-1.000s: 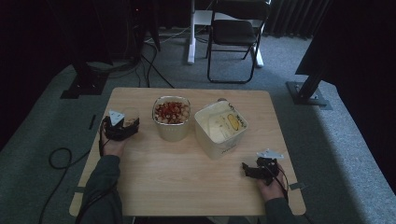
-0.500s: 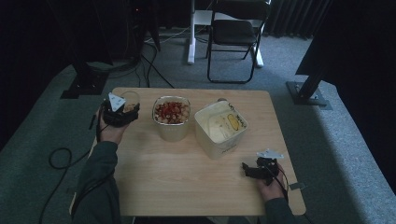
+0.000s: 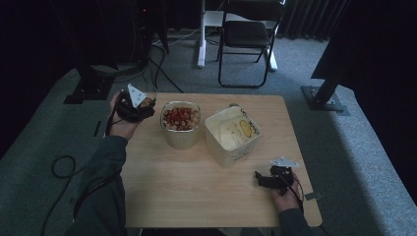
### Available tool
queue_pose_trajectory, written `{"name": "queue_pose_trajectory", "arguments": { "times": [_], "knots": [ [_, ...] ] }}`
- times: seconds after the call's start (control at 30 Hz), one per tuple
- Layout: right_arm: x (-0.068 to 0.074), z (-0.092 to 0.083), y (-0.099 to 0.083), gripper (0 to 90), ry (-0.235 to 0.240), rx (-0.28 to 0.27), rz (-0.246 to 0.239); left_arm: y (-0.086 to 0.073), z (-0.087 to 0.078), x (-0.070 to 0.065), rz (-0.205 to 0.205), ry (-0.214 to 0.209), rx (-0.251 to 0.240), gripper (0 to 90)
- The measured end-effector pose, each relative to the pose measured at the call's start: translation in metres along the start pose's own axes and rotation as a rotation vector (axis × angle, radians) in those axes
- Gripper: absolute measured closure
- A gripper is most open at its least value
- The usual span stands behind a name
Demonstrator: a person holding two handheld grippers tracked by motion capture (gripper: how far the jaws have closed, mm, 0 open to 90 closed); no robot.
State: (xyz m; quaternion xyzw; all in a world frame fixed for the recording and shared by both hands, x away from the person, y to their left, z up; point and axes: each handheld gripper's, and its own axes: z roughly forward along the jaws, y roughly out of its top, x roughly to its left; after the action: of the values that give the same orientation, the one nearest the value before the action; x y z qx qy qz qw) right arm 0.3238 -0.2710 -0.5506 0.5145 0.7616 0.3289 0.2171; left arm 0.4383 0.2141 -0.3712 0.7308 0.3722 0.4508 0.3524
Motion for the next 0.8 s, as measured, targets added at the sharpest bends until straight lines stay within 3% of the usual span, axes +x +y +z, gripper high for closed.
{"name": "queue_pose_trajectory", "arguments": {
  "times": [0.33, 0.67, 0.7, 0.73, 0.8],
  "knots": [
    [0.0, 0.0, 0.0, 12.9, 0.0, 0.0, 0.0, 0.024, -0.001, -0.01, 0.152, 0.041, 0.002, 31.9],
    [0.0, 0.0, 0.0, 12.8, 0.0, 0.0, 0.0, 0.032, 0.006, -0.02, 0.338, 0.102, 0.048, 32.0],
    [0.0, 0.0, 0.0, 12.8, 0.0, 0.0, 0.0, 0.032, 0.006, -0.02, 0.338, 0.102, 0.048, 32.0],
    [0.0, 0.0, 0.0, 12.8, 0.0, 0.0, 0.0, 0.033, 0.008, -0.023, 0.38, 0.111, 0.06, 32.0],
    [0.0, 0.0, 0.0, 12.8, 0.0, 0.0, 0.0, 0.033, 0.009, -0.025, 0.42, 0.121, 0.073, 32.0]
  ]
}}
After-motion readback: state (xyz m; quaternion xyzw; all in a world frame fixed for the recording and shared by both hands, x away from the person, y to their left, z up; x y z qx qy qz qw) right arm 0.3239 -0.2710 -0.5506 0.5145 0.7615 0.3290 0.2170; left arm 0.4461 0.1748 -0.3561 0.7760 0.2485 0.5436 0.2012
